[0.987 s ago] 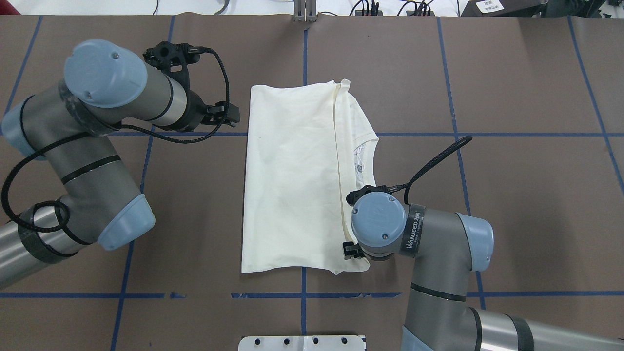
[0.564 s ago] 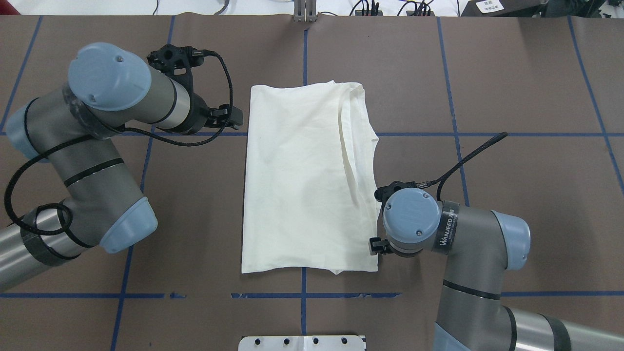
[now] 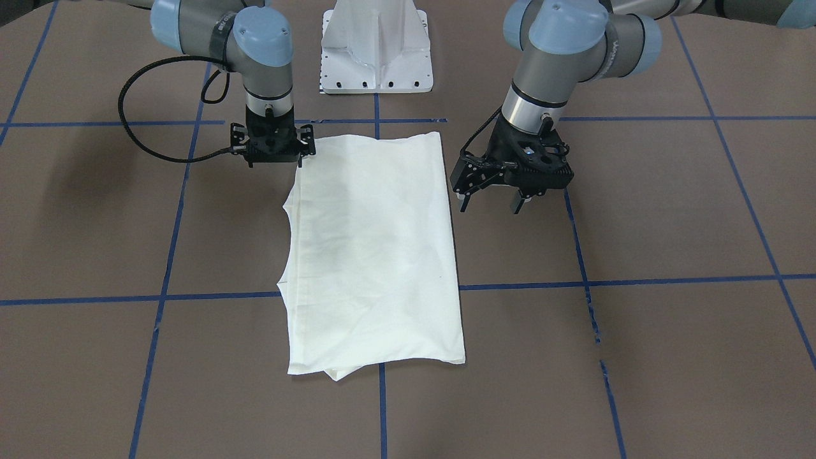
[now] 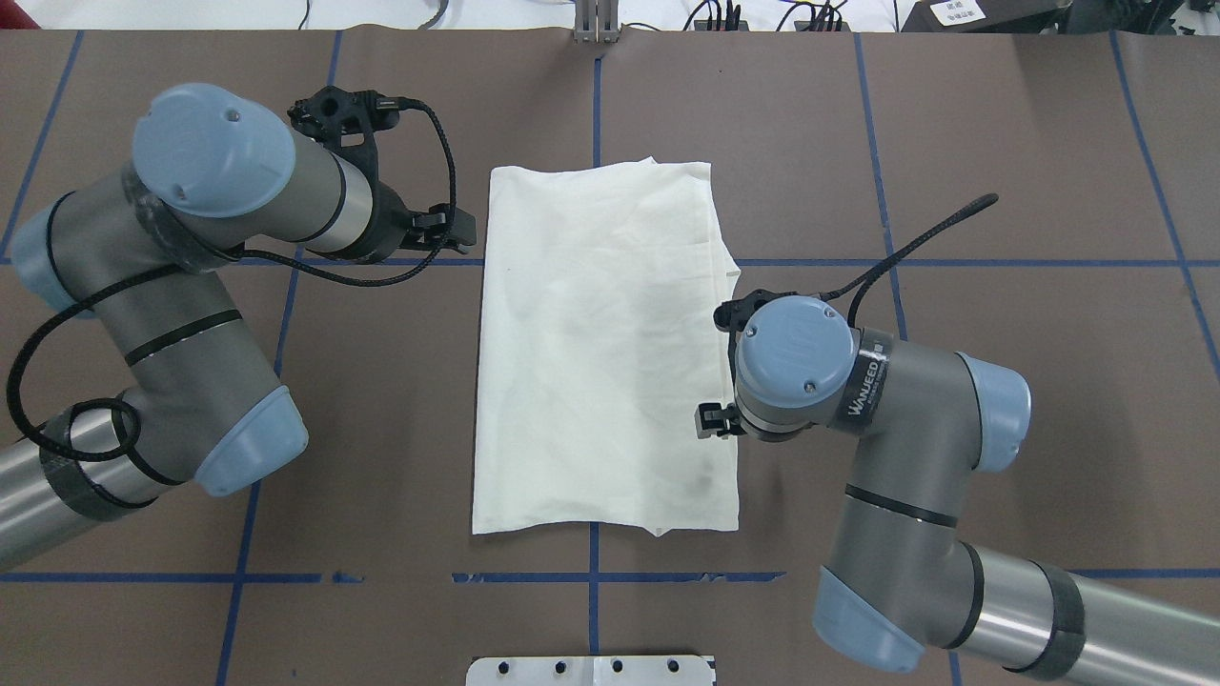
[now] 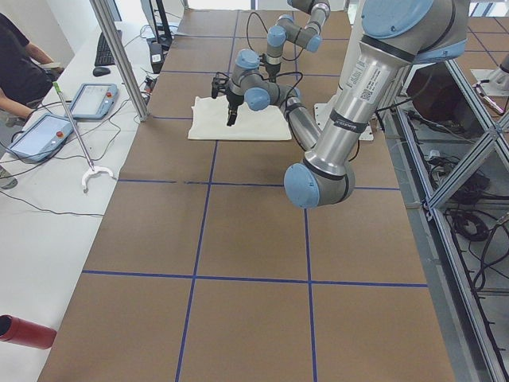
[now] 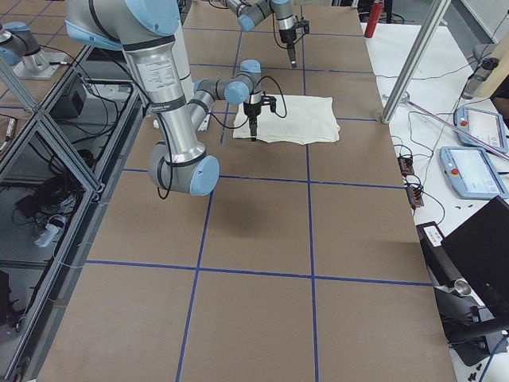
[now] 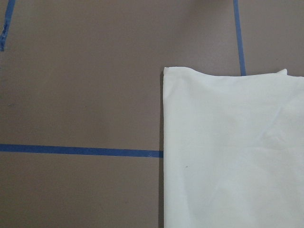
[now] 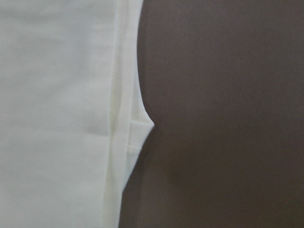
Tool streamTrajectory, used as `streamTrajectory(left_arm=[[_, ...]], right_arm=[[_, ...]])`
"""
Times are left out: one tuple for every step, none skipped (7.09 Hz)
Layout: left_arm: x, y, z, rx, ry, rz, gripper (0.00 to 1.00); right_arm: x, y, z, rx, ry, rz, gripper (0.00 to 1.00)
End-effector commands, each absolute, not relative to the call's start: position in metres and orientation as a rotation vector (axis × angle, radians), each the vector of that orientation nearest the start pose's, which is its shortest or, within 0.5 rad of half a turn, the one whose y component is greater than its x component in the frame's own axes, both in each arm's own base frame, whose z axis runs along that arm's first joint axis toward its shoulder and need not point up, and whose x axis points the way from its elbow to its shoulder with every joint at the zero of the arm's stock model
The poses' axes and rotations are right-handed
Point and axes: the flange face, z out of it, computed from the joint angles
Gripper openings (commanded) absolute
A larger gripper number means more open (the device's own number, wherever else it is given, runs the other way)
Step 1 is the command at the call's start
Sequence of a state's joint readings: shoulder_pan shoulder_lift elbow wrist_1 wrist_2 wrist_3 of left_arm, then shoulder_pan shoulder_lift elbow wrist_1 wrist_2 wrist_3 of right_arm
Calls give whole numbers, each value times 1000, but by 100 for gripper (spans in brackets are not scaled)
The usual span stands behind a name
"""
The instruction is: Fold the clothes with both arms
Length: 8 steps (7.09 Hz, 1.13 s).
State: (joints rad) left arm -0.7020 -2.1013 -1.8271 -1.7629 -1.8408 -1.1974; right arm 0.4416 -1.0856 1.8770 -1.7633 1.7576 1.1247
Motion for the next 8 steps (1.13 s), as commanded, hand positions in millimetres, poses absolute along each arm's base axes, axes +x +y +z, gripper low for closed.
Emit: streamTrajectory(left_arm=[[429,-468,226,239,998,-196,100],[459,-437,231,122,1039,-294,100],[485,-396,239,21,1056,-348,100],[501,-373,234,-56,1065,-416,100],[524,-345,239,-69,1043,-456,98],[536,-324,254,-80,1015,-483,96],[549,-302,264,-97,985,-503,94],[556,-292,270,-91,939,-509,93]], right_arm=[[-486,-381,247,115,-692,-42,100],[-462,-374,223,126,-758,-36,100],[-439,-378,210,97,-811,-4,100],[-419,-391,207,51,-846,27,100],[-413,-390,219,60,-862,28,100],[-409,-387,231,80,-921,33,100],[-407,-383,237,75,-927,38,100],[-408,-383,235,75,-931,38,100]])
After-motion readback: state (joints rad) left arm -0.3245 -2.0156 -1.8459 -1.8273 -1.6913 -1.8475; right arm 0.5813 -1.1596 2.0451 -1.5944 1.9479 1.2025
